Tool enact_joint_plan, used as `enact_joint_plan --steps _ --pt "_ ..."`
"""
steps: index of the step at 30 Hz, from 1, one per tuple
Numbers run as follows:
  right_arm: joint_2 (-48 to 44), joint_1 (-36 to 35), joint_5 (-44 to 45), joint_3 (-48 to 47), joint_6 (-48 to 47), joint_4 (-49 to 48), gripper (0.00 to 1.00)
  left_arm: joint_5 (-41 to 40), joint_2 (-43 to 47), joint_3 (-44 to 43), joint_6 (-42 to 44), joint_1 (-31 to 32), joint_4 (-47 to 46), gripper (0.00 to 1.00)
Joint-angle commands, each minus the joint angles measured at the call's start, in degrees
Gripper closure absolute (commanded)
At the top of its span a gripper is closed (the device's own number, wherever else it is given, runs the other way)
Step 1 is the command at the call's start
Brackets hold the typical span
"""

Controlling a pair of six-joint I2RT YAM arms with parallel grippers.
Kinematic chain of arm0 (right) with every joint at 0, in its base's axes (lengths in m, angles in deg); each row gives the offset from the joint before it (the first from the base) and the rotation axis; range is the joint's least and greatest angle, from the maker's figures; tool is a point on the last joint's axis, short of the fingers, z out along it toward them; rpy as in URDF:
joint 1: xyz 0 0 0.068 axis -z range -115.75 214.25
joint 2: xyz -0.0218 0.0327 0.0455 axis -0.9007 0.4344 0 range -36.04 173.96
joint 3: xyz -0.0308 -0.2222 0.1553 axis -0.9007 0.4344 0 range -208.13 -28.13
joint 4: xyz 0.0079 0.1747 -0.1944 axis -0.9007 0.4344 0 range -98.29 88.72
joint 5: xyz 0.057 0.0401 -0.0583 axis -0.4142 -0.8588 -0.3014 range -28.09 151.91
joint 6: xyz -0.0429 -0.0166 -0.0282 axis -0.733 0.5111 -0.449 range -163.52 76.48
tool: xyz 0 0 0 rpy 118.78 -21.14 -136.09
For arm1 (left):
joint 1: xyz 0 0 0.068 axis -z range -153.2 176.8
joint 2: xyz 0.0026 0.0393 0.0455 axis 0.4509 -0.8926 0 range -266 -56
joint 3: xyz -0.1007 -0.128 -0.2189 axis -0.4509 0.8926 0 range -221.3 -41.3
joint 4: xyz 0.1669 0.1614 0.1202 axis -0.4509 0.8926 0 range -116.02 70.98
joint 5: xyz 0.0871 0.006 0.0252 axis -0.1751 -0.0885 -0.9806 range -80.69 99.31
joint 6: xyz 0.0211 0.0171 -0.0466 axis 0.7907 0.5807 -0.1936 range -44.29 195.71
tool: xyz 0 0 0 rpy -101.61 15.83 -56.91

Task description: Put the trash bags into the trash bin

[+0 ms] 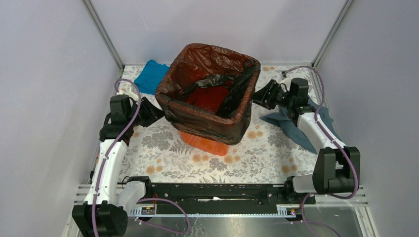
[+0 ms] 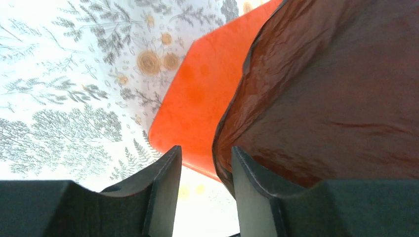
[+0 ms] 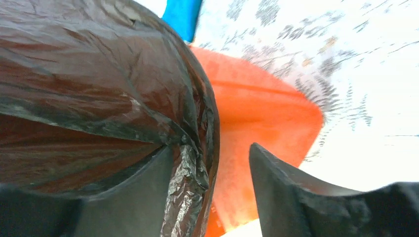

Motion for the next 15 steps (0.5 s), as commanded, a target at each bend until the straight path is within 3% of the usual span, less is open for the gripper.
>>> enact_joint_plan --steps 1,5,10,12,15 --pt "-6.5 -0.4 16.0 -10.8 -11.2 19.9 0.28 -7.6 2.7 -7.7 5.5 0.0 3.5 0.48" --pt "-8.4 -0.3 31.7 -20.4 -17.9 32.7 0.12 -12.6 3.8 -11.3 8.4 0.0 5.9 0.28" --pt "-7.8 -1.6 43.1 -33.4 -21.1 40.2 0.07 -12.5 4.5 -11.8 8.1 0.0 5.4 0.12" --pt "-6.5 -6.0 47.9 -40.5 -23.2 41.3 0.06 -7.2 4.8 -10.0 6.3 0.1 3.0 0.1" --pt "-0.1 -18.7 53.3 -53.8 -27.3 45.6 0.05 -4.5 4.6 -7.4 4.8 0.3 0.4 0.09"
